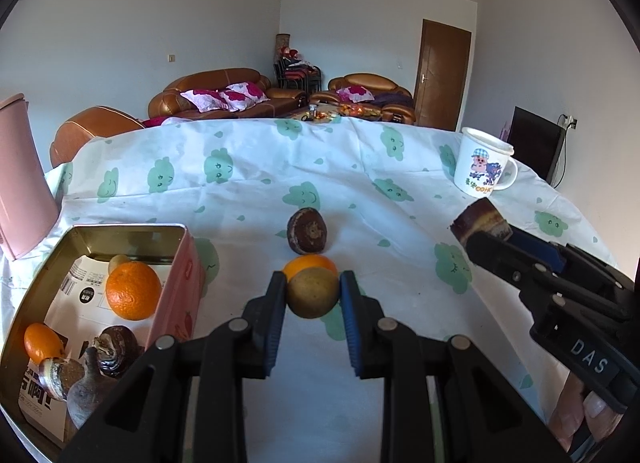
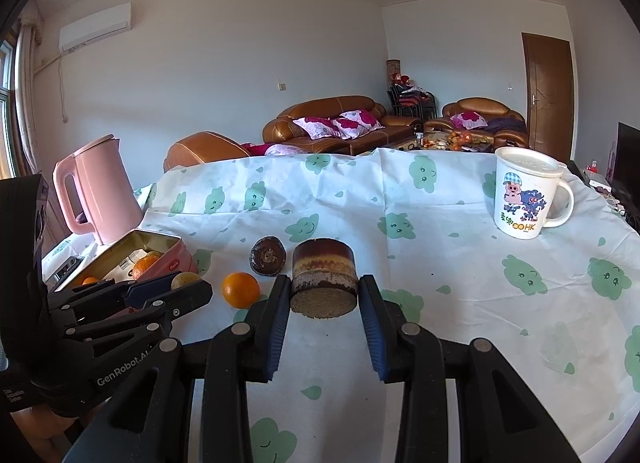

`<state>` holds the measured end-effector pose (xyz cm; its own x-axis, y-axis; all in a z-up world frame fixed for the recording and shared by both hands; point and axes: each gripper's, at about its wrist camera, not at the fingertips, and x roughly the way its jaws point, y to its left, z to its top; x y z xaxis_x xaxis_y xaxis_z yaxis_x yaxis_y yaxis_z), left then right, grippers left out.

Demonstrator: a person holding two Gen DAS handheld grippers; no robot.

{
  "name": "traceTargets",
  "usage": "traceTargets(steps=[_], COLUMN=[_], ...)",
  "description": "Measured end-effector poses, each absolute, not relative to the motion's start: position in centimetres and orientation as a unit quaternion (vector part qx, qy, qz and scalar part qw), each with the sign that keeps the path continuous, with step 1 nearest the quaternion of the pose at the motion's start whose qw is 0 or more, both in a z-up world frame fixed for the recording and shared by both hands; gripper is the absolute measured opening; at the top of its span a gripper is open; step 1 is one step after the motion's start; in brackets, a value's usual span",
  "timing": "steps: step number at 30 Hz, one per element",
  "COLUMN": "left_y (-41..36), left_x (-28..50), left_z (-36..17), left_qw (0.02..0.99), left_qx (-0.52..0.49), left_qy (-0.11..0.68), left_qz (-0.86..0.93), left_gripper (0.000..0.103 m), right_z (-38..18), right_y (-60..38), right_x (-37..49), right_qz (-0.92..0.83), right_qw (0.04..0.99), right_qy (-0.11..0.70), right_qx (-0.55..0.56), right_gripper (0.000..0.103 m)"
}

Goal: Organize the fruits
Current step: 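Carry the brown fruit with the left tool while the right tool carries the cake roll over the tin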

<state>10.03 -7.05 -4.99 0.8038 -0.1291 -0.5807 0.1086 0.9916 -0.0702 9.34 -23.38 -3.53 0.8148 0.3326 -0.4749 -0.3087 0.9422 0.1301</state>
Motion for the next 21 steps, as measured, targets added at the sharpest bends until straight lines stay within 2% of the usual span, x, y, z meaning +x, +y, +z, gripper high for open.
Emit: traceTargets(steps=[21], left_y=[-6.9], left_x=[8.6], left_z=[-4.2], left_qw=[0.963], left_qx=[-0.016], left_qy=[0.264], left_qz=[-0.049], left_gripper=[0.028], right_z=[-2.9], right_y=[-23.4], right_x=[7.7], right_qz=[0.174], right_qw=[0.962], right_qy=[0.21], right_qx=[0.013], right_gripper=[0.037])
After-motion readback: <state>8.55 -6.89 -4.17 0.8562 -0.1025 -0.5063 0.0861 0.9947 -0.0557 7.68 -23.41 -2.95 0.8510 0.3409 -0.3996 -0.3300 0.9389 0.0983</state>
